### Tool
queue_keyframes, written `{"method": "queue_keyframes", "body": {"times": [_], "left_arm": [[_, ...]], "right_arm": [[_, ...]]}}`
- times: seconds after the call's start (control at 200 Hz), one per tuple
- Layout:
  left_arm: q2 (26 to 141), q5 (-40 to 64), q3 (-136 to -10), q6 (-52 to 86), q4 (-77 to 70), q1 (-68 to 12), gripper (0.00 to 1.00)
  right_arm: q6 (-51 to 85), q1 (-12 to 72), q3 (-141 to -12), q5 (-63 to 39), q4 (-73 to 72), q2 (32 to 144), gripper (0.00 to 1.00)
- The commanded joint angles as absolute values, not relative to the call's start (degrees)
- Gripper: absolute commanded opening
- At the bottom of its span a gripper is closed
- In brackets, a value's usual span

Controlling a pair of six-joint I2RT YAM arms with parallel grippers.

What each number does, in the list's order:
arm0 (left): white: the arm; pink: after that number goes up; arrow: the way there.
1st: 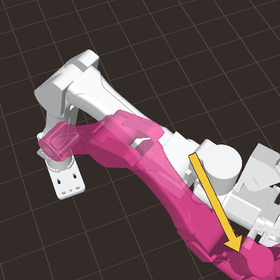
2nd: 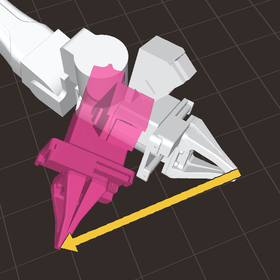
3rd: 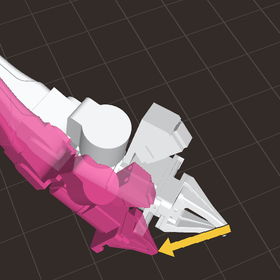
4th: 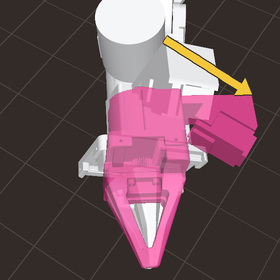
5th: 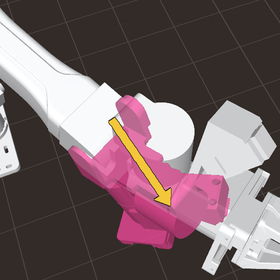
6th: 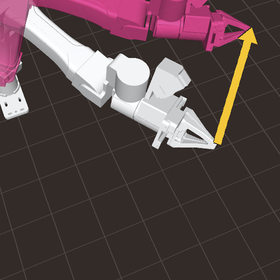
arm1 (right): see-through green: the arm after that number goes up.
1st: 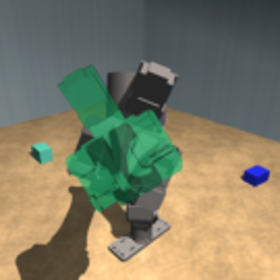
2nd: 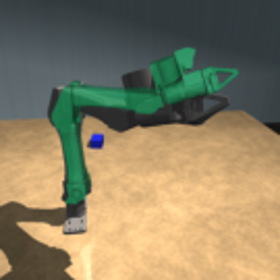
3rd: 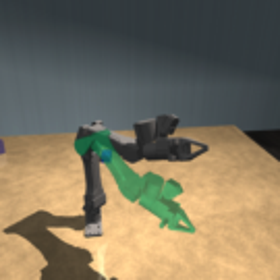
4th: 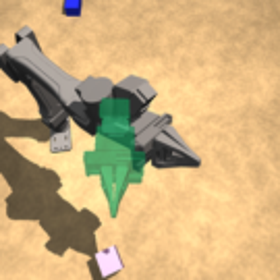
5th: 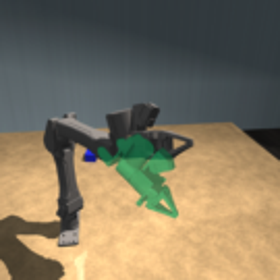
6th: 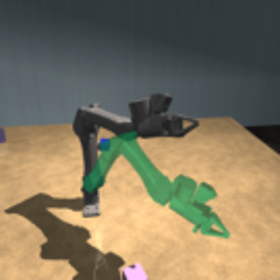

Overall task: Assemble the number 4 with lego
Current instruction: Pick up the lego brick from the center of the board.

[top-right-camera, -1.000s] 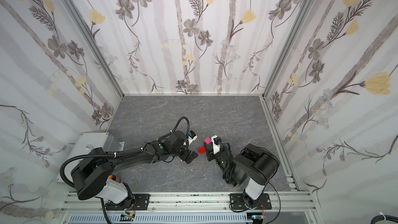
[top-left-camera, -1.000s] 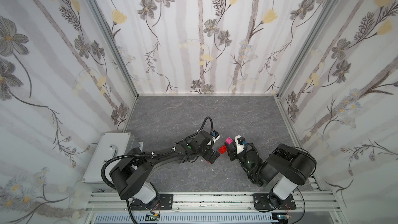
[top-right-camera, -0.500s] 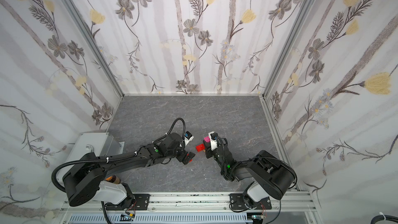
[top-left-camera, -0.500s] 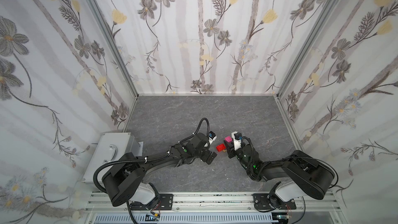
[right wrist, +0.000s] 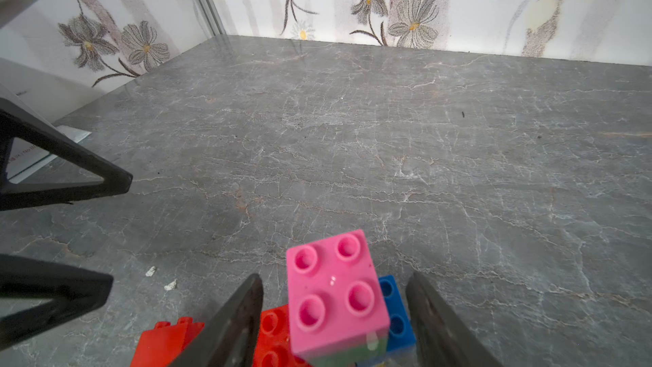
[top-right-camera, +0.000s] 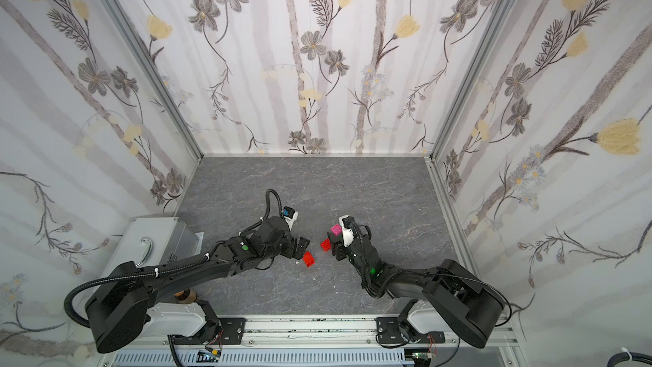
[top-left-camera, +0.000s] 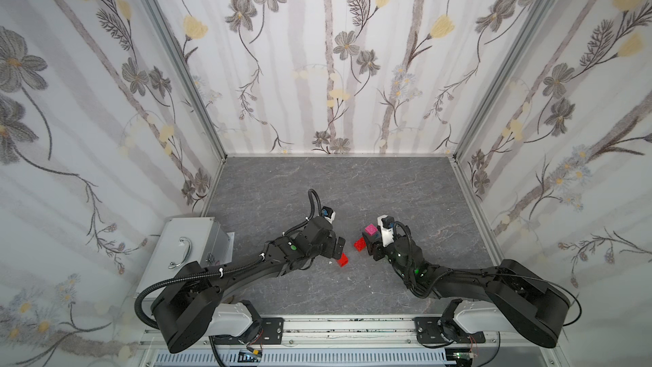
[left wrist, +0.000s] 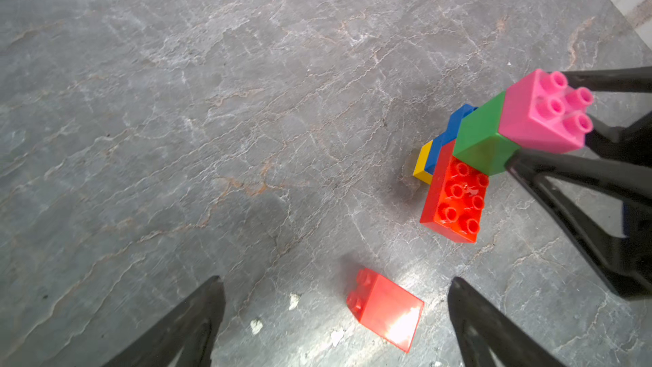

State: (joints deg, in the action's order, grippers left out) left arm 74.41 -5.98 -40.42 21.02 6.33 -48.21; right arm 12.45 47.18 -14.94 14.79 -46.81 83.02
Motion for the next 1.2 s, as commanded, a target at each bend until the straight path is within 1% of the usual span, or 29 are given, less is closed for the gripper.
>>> {"method": "queue_keyframes", "body": {"times": [0.0,0.115,0.185,0.24,0.29,0.36,0.44,0.535,0.689,0.904,1.014,1.199], "left_arm": [[72.4,-10.4,-40.2,29.6,12.6,-47.8,1.00],[68.4,-16.8,-38.7,35.7,15.4,-45.2,1.00],[67.0,-17.4,-38.7,38.8,17.0,-42.0,1.00],[66.8,-16.8,-39.1,40.0,17.9,-39.7,1.00],[66.8,-15.4,-39.8,40.2,18.6,-38.1,1.00],[66.9,-14.0,-40.7,39.2,19.4,-36.9,1.00],[66.6,-13.3,-41.0,38.1,20.1,-36.2,1.00],[65.9,-13.1,-40.1,37.5,20.2,-35.4,1.00],[63.5,-12.8,-37.6,38.0,20.4,-34.2,1.00],[58.9,-12.3,-34.0,38.7,20.3,-32.4,1.00],[57.5,-11.4,-33.2,38.6,20.9,-31.8,1.00],[55.6,-11.3,-31.6,38.7,21.3,-31.1,1.00]], "right_arm": [[13.6,47.6,-15.7,16.1,-36.9,77.6,0.70],[13.5,50.1,-18.3,16.6,-22.3,68.5,0.71],[13.1,54.4,-20.3,15.7,-15.4,65.2,0.70],[13.2,57.3,-22.3,11.6,-10.8,64.8,0.69],[14.0,59.3,-24.9,7.4,-6.1,66.1,0.68],[16.7,61.3,-30.0,4.4,2.0,69.9,0.66],[19.7,62.7,-37.2,3.7,11.4,76.0,0.64],[19.2,65.0,-45.1,3.8,17.8,83.5,0.63],[19.3,66.1,-52.3,6.0,22.0,94.4,0.63],[19.8,65.3,-59.4,9.5,23.9,103.8,0.64],[19.9,64.4,-61.7,10.7,24.7,107.0,0.64],[20.3,62.1,-62.4,11.0,24.7,109.4,0.64]]}}
